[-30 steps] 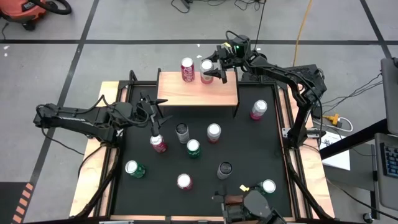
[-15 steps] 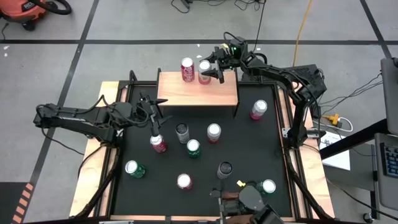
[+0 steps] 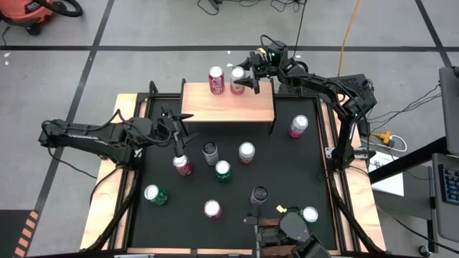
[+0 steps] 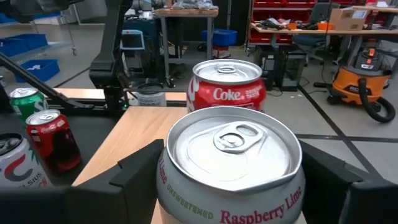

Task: Place canned beverage on shelf
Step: Put the bottom white pink soda can on the shelf

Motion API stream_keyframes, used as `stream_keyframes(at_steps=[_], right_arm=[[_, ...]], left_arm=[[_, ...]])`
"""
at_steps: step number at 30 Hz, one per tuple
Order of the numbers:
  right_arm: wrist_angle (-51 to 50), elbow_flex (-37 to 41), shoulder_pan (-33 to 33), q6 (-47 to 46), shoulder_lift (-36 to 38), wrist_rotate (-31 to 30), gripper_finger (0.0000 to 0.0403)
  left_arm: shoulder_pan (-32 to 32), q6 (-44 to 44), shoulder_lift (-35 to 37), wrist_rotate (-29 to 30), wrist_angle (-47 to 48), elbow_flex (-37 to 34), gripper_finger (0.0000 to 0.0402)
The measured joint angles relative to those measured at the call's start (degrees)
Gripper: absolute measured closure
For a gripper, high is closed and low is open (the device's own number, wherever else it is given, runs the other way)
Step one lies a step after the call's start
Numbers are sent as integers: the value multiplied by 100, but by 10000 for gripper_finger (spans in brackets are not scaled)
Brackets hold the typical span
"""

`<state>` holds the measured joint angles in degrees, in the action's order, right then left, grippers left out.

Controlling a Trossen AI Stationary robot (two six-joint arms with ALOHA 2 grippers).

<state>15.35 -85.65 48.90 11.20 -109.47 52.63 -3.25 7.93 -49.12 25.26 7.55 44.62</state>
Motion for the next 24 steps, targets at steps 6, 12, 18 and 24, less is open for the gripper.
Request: stream_keyframes(at_steps=[6, 12, 18, 24], right_arm=[[15, 0, -6, -2, 0, 14, 131], [18, 0, -8, -5, 0, 16, 131], [-4, 0, -8, -18, 0, 16, 131], [-17, 0, -8, -13, 2, 14, 119]], left_arm=[[1, 21, 0, 0, 2, 0, 78], [1, 15, 0, 0, 5, 0, 78], [1, 4, 0, 0, 33, 0, 78], [0, -7, 0, 0, 42, 0, 78]])
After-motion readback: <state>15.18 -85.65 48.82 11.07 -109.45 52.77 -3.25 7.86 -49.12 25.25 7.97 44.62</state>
